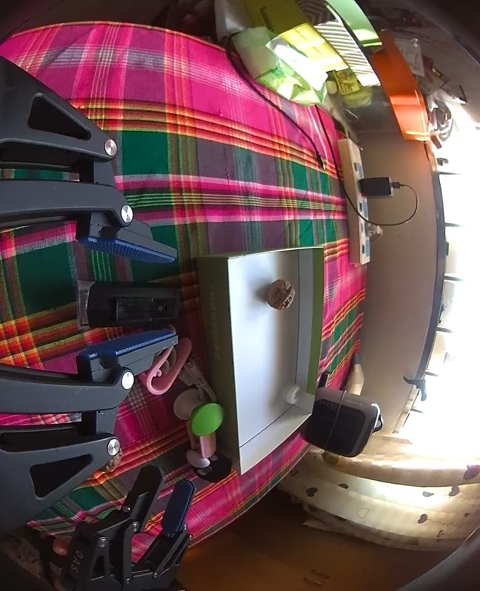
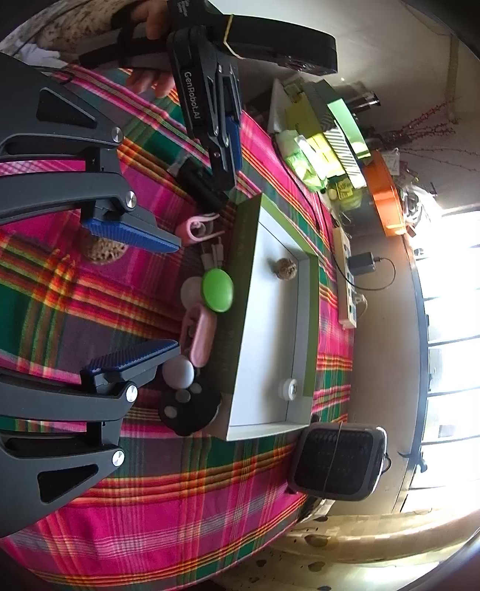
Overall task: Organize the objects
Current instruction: 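Withdraw both tools from the tray back toward the remaining objects, then grasp the large rough walnut with the right tool while the left tool grasps the black flashlight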
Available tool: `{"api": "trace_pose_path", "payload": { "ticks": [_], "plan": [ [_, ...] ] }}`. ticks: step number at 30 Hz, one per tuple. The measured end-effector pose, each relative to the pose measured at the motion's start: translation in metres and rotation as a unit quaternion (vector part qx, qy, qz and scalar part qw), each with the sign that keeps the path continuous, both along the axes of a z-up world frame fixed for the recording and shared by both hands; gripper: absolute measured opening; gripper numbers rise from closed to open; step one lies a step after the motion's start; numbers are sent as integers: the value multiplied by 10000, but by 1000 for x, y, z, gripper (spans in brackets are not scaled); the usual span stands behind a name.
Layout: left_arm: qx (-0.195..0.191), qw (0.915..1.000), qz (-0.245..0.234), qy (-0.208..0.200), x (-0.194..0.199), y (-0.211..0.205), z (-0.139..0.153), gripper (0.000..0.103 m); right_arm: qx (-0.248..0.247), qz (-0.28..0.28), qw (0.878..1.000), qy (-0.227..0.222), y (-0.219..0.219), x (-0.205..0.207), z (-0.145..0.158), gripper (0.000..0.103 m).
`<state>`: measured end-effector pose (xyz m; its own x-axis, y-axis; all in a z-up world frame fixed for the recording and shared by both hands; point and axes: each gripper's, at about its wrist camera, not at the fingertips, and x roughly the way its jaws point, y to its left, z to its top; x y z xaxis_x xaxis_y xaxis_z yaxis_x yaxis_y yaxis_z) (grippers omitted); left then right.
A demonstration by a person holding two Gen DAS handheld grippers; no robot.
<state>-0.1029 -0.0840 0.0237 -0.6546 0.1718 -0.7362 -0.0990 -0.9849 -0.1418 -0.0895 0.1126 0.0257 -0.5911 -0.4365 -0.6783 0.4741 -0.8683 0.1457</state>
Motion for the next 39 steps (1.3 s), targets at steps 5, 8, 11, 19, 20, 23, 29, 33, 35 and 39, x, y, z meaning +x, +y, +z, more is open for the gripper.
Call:
{"api": "trace_pose_path", "payload": {
  "ticks": [5, 8, 11, 19, 20, 23, 29, 33, 35, 39],
  "plan": [
    [-7, 10000, -56, -39, 8, 3, -5, 37, 9, 220, 9998, -38, -7, 12, -7, 53],
    [2, 9999, -64, -95, 9, 3, -8, 37, 44, 261, 9996, -107, -8, 15, -12, 53],
    [14, 9999, -62, -120, 11, 4, -10, 37, 38, 306, 9994, -148, -10, 20, -14, 53],
    [-3, 9997, -75, -217, 11, 6, -16, 37, 298, 388, 9984, -284, -19, 23, -22, 53],
    [-19, 9997, -67, -231, 11, 6, -17, 37, 351, 400, 9981, -307, -20, 23, -23, 53],
    [26, 9997, -64, -245, 9, 5, -18, 37, 433, 431, 9976, -313, -21, 24, -25, 53],
    [-14, 9996, -59, -286, 4, 6, -21, 37, 593, 416, 9969, -299, -25, 24, -27, 53],
    [-27, 9996, -71, -265, 3, 6, -21, 37, 671, 375, 9967, -248, -26, 24, -28, 53],
    [-36, 9996, -68, -266, 3, 7, -21, 37, 722, 358, 9965, -217, -27, 25, -28, 53],
    [-109, 9996, -59, -241, 3, 9, -21, 37, 802, 346, 9960, -183, -30, 25, -29, 53]
  ]
}}
